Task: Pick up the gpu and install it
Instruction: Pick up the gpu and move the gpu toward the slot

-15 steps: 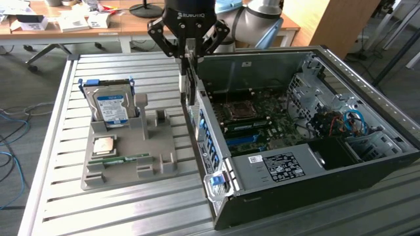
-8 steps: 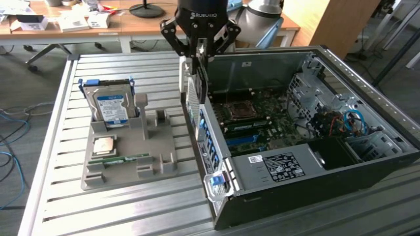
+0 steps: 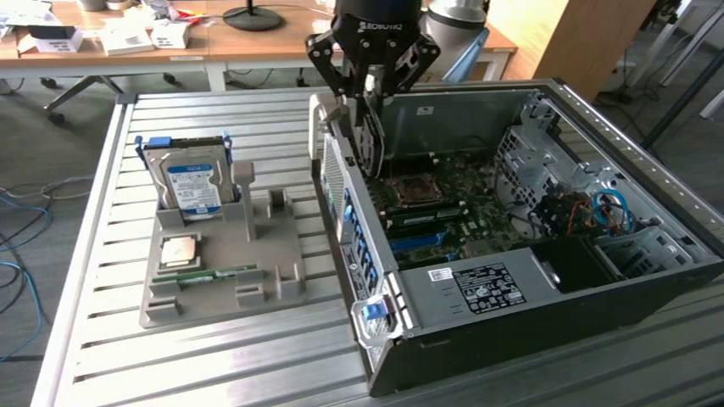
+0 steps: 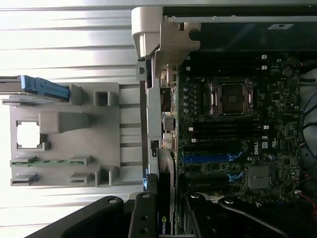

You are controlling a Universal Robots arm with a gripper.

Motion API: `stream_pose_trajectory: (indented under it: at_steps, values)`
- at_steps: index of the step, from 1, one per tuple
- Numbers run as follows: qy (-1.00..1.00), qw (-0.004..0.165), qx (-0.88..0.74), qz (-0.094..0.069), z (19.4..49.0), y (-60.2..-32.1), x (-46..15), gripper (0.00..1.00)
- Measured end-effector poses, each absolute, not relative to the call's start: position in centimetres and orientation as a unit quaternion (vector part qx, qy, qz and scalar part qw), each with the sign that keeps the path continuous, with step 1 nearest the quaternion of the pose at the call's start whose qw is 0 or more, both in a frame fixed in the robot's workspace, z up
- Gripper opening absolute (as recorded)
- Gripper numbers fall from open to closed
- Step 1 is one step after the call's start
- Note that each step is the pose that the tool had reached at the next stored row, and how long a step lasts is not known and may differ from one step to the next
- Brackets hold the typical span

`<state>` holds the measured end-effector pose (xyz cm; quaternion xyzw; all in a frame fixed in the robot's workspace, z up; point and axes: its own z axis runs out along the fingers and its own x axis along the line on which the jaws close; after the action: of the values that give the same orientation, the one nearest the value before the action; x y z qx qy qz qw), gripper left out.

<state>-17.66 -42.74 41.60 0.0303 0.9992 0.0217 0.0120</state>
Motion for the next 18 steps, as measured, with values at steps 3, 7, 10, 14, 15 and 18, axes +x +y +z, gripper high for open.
stream_pose_trajectory:
  at_steps: [3, 7, 10, 14, 15, 18]
  values:
    - [0.999, 0.012, 0.03, 0.022, 41.6, -42.7, -16.6, 0.26]
    - [0.999, 0.012, 0.03, 0.022, 41.6, -42.7, -15.2, 0.26]
    - [0.999, 0.012, 0.03, 0.022, 41.6, -42.7, -14.0, 0.26]
    - [0.999, 0.012, 0.03, 0.022, 41.6, -42.7, -12.5, 0.26]
    - [0.999, 0.012, 0.03, 0.022, 41.6, -42.7, -12.0, 0.26]
    - [0.999, 0.012, 0.03, 0.022, 41.6, -42.7, -10.8, 0.26]
